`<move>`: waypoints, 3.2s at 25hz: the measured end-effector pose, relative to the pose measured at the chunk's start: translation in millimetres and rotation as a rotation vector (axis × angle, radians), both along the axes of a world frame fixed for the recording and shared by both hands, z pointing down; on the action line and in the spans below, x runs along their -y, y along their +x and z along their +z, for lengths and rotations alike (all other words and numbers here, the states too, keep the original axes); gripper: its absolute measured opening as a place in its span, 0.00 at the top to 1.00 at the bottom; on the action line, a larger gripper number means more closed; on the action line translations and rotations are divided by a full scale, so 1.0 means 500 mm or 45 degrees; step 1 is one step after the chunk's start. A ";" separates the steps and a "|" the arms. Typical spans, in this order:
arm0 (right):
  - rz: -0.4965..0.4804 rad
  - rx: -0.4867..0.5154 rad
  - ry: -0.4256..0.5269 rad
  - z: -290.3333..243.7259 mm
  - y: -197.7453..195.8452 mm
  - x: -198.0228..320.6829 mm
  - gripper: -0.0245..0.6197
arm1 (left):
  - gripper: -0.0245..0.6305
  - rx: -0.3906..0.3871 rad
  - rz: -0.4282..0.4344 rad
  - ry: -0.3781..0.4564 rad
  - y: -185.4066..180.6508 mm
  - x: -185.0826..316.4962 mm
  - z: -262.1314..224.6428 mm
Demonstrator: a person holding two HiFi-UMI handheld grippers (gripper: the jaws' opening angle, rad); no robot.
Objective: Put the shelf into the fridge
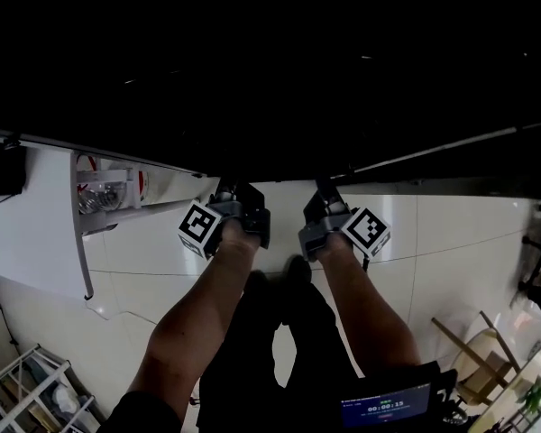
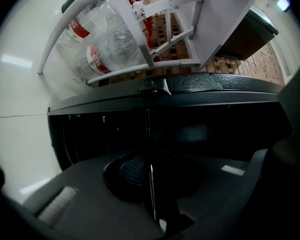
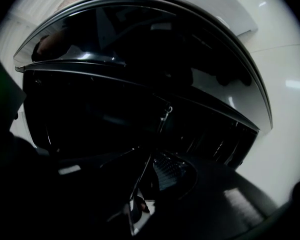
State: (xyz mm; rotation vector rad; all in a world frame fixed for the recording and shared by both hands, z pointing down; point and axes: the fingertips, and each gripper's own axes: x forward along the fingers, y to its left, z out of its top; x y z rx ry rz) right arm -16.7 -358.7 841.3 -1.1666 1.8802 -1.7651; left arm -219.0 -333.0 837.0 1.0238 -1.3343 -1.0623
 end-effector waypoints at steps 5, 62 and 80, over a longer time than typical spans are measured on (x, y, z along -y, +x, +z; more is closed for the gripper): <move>0.114 0.100 -0.001 -0.010 -0.004 0.004 0.88 | 0.82 0.035 0.011 -0.024 0.012 -0.050 -0.019; -0.278 0.021 0.586 -0.855 0.055 -0.318 0.84 | 0.85 0.306 0.505 0.720 0.117 -0.382 -0.852; -0.305 -0.046 0.843 -1.095 0.202 -0.425 0.86 | 0.91 0.543 0.406 0.843 0.207 -0.498 -1.095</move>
